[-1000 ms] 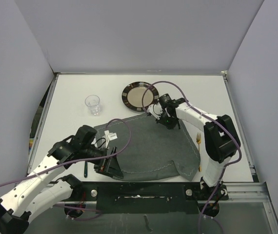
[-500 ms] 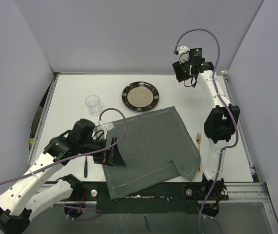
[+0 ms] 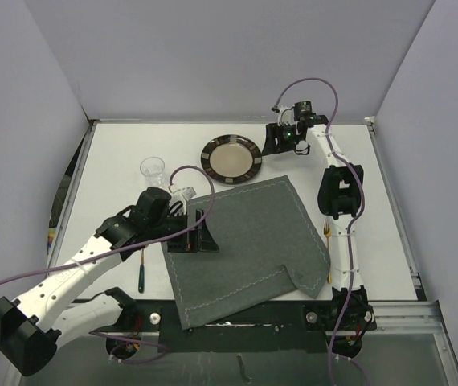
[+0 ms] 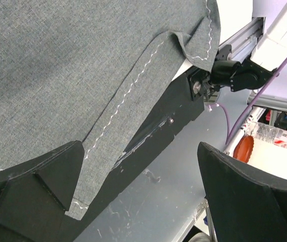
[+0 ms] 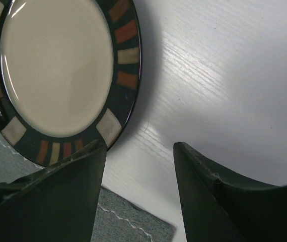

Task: Set the dinner table for one person
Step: Flatten out the napkin at the center of the board, then move the plate to the center of the board.

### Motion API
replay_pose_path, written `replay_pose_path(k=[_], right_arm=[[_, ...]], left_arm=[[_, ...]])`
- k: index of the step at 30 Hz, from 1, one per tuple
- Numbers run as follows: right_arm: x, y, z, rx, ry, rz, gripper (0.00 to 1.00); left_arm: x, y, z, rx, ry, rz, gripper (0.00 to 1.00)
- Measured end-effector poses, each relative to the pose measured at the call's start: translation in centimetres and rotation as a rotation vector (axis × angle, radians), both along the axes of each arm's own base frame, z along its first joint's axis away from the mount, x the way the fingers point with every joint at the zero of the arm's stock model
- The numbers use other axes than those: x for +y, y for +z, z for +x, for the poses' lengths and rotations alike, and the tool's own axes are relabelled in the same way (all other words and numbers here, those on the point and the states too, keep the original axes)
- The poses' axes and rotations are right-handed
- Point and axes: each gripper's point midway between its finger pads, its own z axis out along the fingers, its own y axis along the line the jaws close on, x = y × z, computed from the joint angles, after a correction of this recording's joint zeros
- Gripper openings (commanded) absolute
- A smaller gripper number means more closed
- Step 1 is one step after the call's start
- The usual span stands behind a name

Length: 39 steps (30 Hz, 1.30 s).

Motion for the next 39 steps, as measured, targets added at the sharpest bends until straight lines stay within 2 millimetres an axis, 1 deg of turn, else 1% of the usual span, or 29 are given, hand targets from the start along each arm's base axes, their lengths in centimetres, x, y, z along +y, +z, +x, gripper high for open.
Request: replay_pose_path(k=[3,9,18,22,24,27,31,34,39], right_arm=[[0.4,0.1,-0.2,0.012,0.005,0.030,0.57],[1.1,1.1,0.4,-0.012,0.009,0.077,0.57],[1.9,1.2,0.6,-0.022,0.023,0.104,0.56],[2.3,0.5,0.7,-0.021,0.028,0.109,0.56],[2.5,-0.2,0.3,0.000,0.029,0.109,0.55],[2.9,-0.6,0.0,0.010,0.036,0.113,0.54],[3.7,-0.8,-0.3,0.013,0.053,0.122,0.50],[4.3,-1.2,-0.3,0.009,0.068,0.132,0.45],[4.9,-2.2,-0.5,0.018,0.085,0.145,0.42]], left_arm=[[-0.3,-0.6,0.5,0.003,0.010,0.000,0.98],[-0.9,-1.5,1.1,0.014,0.017,-0.002,0.98],[-1.4,-2.9,1.8,0.045,0.019,0.025,0.98],[-1.6,-3.0,2.1,0.041,0.019,0.021,0.98],[-1.7,-3.0,2.2,0.038,0.019,0.020,0.98],[-1.8,-3.2,2.4,0.039,0.019,0.020,0.98],[-2.0,-3.2,2.6,0.032,0.018,0.015,0.98],[-2.0,-3.2,2.7,0.030,0.017,0.014,0.98],[-1.9,-4.0,2.5,0.036,0.019,0.017,0.98]])
